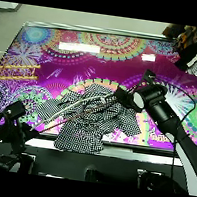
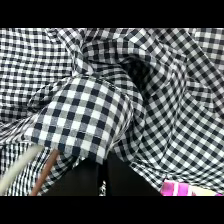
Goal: Fold the clothes and pants, and hang the long-sleeved shirts on hangers.
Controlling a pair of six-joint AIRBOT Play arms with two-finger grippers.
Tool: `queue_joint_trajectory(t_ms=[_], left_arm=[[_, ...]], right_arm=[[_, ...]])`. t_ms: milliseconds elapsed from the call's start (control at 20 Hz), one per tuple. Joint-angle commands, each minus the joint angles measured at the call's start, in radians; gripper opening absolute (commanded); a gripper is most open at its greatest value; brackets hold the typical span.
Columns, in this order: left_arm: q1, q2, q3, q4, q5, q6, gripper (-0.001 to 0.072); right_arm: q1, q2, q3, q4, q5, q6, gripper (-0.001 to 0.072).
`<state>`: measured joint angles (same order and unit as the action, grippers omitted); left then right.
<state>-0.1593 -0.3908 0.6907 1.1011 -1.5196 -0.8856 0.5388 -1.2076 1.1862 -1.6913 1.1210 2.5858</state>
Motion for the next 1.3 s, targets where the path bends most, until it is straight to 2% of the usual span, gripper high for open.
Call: queue_joint_trajectory(t_ms=[0, 300, 500, 700, 850, 1250], left_arm=[[0.000, -0.063, 0.000, -0.024, 0.014, 0.072, 0.0026], [0.000, -0.110, 0.000, -0.025, 0.045, 0.075, 0.0026], [0.000, -0.173, 0.000, -0.029, 0.117, 0.076, 0.0026], [-0.010, -0.206, 0.000, -0.030, 0.216, 0.080, 0.0027], [-0.077, -0.248, 0.000, -0.033, 0.220, 0.131, 0.0027], [-0.191, -0.388, 0.000, -0.042, 0.365, 0.142, 0.0027]], right_arm=[[0.001, 0.002, 0.001, -0.010, -0.007, -0.012, 0.0030], [0.001, 0.003, 0.076, -0.027, 0.017, -0.074, 0.0030], [0.003, 0.003, 0.158, 0.056, 0.036, -0.172, 0.0030], [0.079, 0.003, 0.187, 0.082, 0.035, -0.176, 0.0029], [0.149, 0.003, 0.192, 0.066, 0.053, -0.150, 0.0029], [0.170, 0.031, 0.316, 0.023, 0.250, -0.167, 0.0030]])
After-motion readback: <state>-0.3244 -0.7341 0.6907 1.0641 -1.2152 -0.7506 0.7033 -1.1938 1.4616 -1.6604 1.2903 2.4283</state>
